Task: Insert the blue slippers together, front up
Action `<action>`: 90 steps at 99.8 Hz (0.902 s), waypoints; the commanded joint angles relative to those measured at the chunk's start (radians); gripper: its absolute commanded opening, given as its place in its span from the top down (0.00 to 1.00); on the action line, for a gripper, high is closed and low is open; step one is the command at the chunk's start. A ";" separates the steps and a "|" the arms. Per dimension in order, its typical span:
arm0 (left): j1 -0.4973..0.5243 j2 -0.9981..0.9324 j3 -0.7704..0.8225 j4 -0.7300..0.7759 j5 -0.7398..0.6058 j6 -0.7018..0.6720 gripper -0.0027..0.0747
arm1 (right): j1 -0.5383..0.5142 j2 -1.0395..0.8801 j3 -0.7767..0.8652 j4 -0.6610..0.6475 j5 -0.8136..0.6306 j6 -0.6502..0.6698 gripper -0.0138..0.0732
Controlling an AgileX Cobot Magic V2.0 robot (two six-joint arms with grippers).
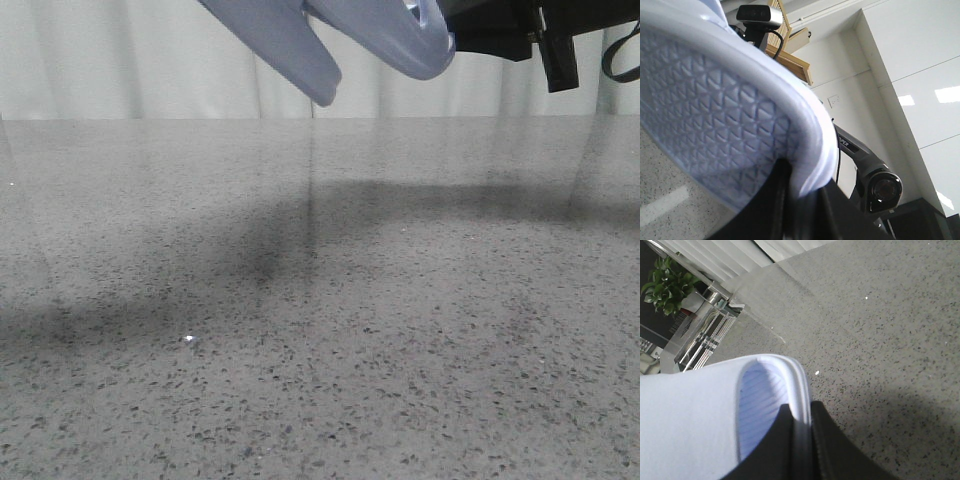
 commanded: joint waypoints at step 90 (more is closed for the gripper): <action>-0.017 0.050 -0.027 -0.033 0.053 0.010 0.95 | 0.037 -0.096 -0.035 0.036 0.175 -0.001 0.41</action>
